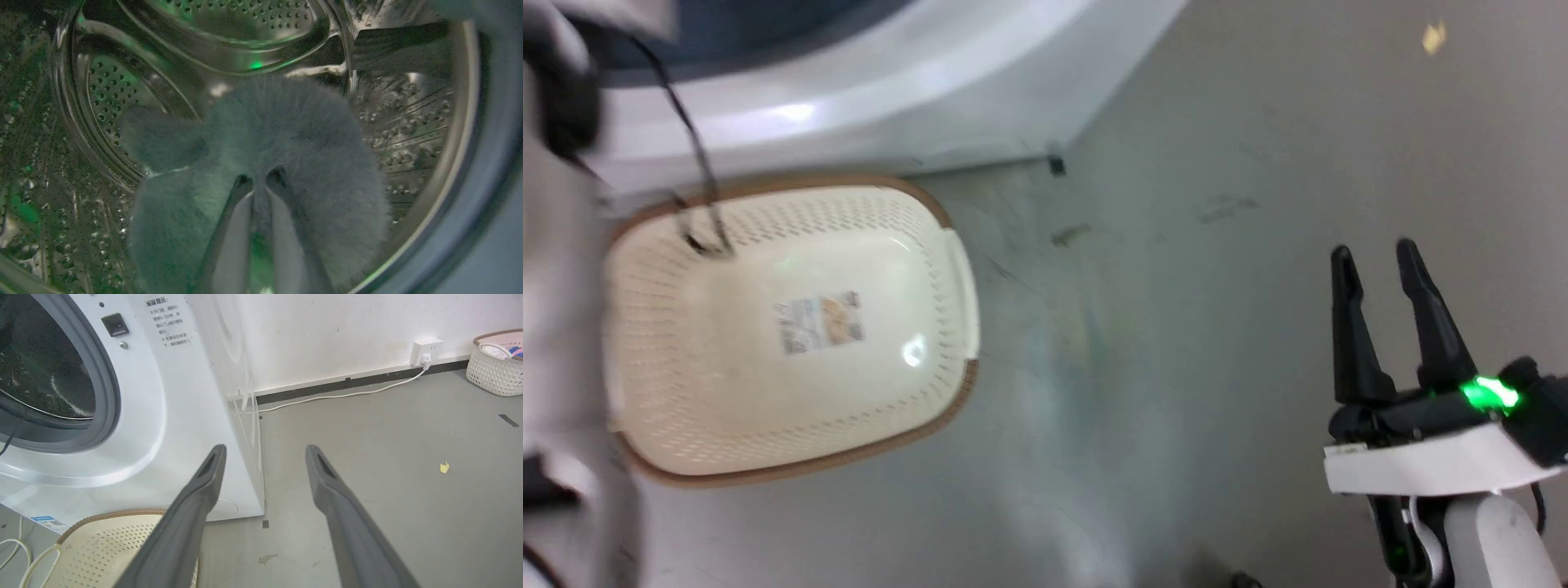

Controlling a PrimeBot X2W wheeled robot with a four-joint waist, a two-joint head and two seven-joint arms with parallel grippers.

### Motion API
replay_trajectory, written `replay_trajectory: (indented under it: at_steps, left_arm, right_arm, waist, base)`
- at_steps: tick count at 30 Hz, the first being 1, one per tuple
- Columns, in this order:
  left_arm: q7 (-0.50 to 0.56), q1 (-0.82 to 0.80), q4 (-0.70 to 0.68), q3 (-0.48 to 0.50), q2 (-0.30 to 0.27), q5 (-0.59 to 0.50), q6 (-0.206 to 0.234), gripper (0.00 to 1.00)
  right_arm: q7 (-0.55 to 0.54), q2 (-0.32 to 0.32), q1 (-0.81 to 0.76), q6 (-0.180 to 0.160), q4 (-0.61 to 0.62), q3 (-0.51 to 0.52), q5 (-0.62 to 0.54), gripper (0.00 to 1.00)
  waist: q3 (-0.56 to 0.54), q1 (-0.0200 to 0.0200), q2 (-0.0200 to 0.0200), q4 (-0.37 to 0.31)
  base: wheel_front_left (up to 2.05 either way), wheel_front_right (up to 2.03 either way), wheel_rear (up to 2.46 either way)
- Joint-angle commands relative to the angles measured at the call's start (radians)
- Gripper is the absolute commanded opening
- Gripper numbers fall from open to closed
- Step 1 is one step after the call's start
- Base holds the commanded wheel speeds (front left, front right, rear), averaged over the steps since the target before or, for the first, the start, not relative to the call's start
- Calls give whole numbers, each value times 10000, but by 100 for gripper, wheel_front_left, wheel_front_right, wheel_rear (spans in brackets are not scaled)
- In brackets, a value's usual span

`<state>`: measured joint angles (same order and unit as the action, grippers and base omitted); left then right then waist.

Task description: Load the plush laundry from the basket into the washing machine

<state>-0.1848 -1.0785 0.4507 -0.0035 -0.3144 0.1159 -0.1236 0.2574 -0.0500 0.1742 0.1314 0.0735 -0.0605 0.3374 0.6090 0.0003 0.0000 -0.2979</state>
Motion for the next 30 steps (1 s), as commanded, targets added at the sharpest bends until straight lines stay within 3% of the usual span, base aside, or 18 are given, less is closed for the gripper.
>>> replay_trajectory:
  at_steps: [1, 2, 7, 22, 23, 24, 30]
  left_arm:
    - [81, -607, 324, 45, -228, -75, -31, 0]
    - [239, -1483, 1053, 69, -639, -198, -27, 0]
    - [229, -2907, 2638, -190, -1165, -599, 13, 0]
    - [-343, -4100, 5568, -711, -1115, -781, 152, 2]
    - [-416, -4065, 5686, -737, -1068, -766, 152, 37]
    - [-478, -4015, 5803, -759, -1011, -746, 151, 100]
    - [-744, -3270, 6121, -759, -525, -470, 150, 100]
  right_arm:
    - [44, -2, 217, -7, 32, -46, 135, 100]
    - [44, -2, 375, -7, -15, -210, 304, 100]
    - [44, -2, 569, -7, -72, -457, 672, 100]
    - [44, -2, 777, -7, -140, -285, 800, 100]
    - [44, -2, 788, -7, -117, -233, 765, 100]
    - [44, -2, 792, -7, -86, -165, 739, 100]
    - [44, -2, 739, -7, -9, 283, 281, 100]
  waist:
    - [899, -3, 0, -741]
    - [1169, -3, 0, -936]
    - [1671, -3, 0, -1187]
    - [1825, -3, 0, -952]
    - [1747, -3, 0, -893]
    - [1662, -3, 0, -824]
    - [654, -3, 0, -252]
  base:
    - [0, 0, 0]
    - [0, 0, 0]
    - [0, 0, 0]
    - [0, 0, 0]
    - [0, 0, 0]
    - [0, 0, 0]
    - [0, 0, 0]
